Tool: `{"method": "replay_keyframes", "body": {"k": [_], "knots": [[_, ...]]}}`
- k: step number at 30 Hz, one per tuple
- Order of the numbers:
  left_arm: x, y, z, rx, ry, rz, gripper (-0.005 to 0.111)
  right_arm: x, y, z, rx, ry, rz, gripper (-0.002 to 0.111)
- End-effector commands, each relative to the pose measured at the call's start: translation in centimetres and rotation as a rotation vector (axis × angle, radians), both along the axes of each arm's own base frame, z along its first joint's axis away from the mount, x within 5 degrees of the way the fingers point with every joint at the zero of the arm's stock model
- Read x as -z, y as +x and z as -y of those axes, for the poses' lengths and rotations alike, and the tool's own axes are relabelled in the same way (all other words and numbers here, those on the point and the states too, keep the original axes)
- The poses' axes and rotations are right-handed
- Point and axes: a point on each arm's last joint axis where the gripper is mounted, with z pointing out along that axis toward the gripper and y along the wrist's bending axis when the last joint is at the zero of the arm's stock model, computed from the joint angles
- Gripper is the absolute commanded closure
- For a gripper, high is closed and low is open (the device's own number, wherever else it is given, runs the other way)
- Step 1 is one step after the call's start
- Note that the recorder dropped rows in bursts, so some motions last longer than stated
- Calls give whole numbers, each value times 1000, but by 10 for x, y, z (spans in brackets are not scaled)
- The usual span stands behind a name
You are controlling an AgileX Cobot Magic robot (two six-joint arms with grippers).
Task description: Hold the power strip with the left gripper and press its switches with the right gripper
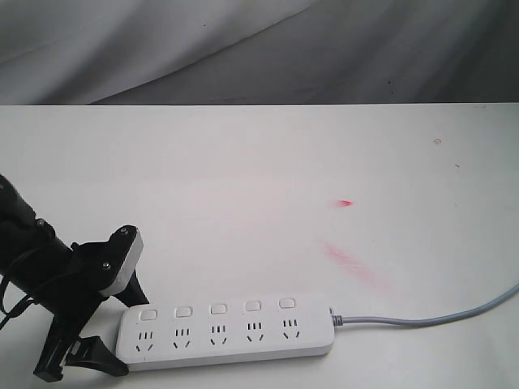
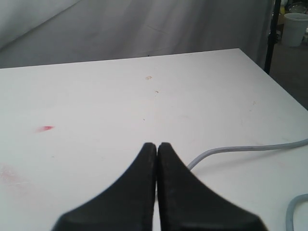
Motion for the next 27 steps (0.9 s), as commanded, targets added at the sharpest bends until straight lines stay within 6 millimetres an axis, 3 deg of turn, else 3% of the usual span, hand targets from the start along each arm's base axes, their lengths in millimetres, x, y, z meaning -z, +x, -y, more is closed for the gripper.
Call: {"method": "replay_keyframes", "body": {"k": [1,17,20,24,27], "knots": [[2,-1,-1,15,22,10,64,0,0,1,9,-16,5,108],[2,-1,-1,22,20,5,64,0,0,1,9,-16,5,108],[3,-2,-2,40,32,7,49,0,0,1,9,-16,5,108],[3,-1,-2,37,37,13,2,0,0,1,9,-16,5,108],[2,-2,-2,39,37,13,2,0,0,1,9,-13,6,108]]}}
